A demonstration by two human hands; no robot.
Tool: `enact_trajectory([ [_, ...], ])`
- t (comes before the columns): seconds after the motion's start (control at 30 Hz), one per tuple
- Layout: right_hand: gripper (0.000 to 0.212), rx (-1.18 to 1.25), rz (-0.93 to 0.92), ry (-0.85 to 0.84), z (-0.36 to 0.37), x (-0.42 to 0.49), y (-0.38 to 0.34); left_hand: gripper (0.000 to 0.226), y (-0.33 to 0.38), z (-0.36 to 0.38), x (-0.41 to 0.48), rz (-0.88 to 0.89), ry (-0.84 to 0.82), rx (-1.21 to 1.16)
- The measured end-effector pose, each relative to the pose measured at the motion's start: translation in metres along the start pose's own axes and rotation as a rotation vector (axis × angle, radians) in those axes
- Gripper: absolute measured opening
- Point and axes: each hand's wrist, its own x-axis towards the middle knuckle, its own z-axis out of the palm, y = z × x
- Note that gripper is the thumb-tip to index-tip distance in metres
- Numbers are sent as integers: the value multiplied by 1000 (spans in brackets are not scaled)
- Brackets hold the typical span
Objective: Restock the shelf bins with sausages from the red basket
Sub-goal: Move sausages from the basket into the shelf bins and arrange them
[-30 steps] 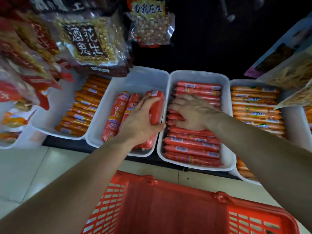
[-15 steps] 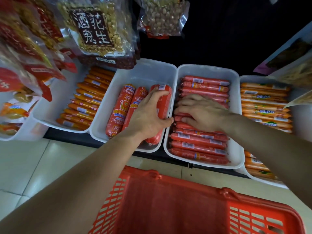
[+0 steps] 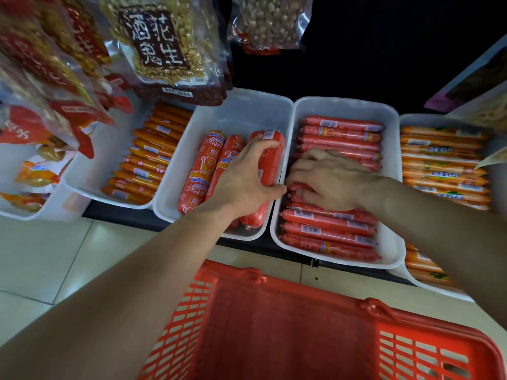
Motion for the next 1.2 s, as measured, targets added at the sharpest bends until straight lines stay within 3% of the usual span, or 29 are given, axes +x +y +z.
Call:
enact_trajectory([
  [0.13, 29, 48, 37, 25, 2, -1, 0, 82, 1, -1, 0, 3, -17, -7],
  [0.27, 41, 128, 55, 2, 8, -10, -3, 83, 1, 0, -1, -5, -7, -6],
  [0.37, 52, 4, 25, -94, 5, -7, -3, 82, 1, 0, -1, -5, -2, -11],
  [0.53, 65, -169, -6, -84, -2, 5, -8, 81, -2, -1, -1, 15, -1, -13],
  [0.73, 51, 109, 16, -31, 4, -8, -5, 82, -2, -1, -1, 13, -2, 7],
  [0.93, 51, 64, -6, 88, 8, -20, -10, 84, -2, 1, 0, 14, 8, 9],
  [1.07, 62, -77, 43, -1, 5, -20, -10, 83, -1, 1, 0, 14, 13, 14],
  [1.2, 67, 55, 64, -69, 4, -19, -5, 84, -1, 1, 0, 4, 2, 11],
])
